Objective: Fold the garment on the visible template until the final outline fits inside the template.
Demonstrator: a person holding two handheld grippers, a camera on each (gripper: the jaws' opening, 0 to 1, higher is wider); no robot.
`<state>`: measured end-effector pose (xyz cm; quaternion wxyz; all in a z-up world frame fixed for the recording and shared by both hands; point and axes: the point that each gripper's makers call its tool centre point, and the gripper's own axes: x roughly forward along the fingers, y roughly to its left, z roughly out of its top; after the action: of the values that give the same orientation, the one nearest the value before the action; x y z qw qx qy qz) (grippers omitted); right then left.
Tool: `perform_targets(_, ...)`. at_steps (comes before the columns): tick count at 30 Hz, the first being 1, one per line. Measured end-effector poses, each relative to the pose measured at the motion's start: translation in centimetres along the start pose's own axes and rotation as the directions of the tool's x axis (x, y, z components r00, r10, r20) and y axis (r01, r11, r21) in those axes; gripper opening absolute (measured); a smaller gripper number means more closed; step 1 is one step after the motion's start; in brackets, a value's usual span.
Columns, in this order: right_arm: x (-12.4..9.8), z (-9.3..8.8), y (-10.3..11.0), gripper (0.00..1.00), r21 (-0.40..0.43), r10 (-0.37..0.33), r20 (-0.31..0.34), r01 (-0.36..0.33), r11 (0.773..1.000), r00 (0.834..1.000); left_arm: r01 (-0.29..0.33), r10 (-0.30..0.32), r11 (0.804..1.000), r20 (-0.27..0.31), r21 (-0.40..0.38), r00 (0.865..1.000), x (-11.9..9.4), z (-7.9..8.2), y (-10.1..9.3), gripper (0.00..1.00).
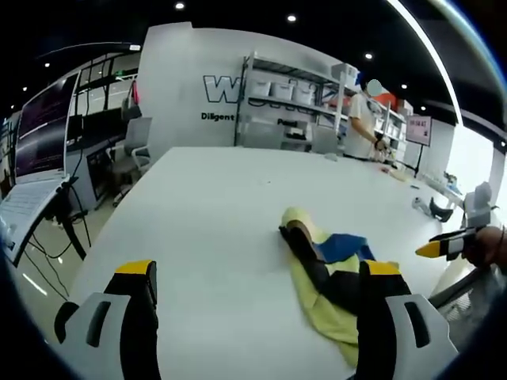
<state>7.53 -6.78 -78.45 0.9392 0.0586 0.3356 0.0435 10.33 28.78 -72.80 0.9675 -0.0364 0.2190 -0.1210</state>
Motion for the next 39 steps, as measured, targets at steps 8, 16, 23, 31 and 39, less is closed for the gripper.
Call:
perform_targets(8, 0.0, 0.0, 0.0, 0.99, 0.002, 0.001, -0.001, -0.001, 1.000, 1.000, -0.001, 0.001, 1.000, -0.006, 0.012, 1.000, 0.0, -0.1, 0.0, 0.99)
perform_targets(16, -0.1, -0.1, 0.1, 0.99, 0.001, 0.004, -0.005, -0.004, 1.000, 1.000, 0.001, 0.000, 1.000, -0.012, 0.018, 1.000, 0.0, -0.2, 0.0, 0.99)
perform_targets(23, -0.1, 0.0, 0.1, 0.99, -0.001, 0.003, -0.002, -0.003, 1.000, 1.000, 0.004, -0.003, 1.000, -0.012, 0.018, 1.000, -0.1, -0.2, -0.1, 0.99)
perform_targets(31, -0.3, 0.3, 0.2, 0.99, -0.006, 0.004, 0.001, -0.004, 1.000, 1.000, 0.021, -0.021, 0.999, -0.027, 0.025, 0.999, -0.1, -0.7, -0.8, 0.99)
perform_targets(39, -0.2, 0.8, 0.9, 0.99, -0.019, 0.019, 0.012, -0.019, 1.000, 1.000, 0.041, -0.040, 0.999, -0.030, 0.029, 0.999, 0.1, -0.7, -1.4, 0.99)
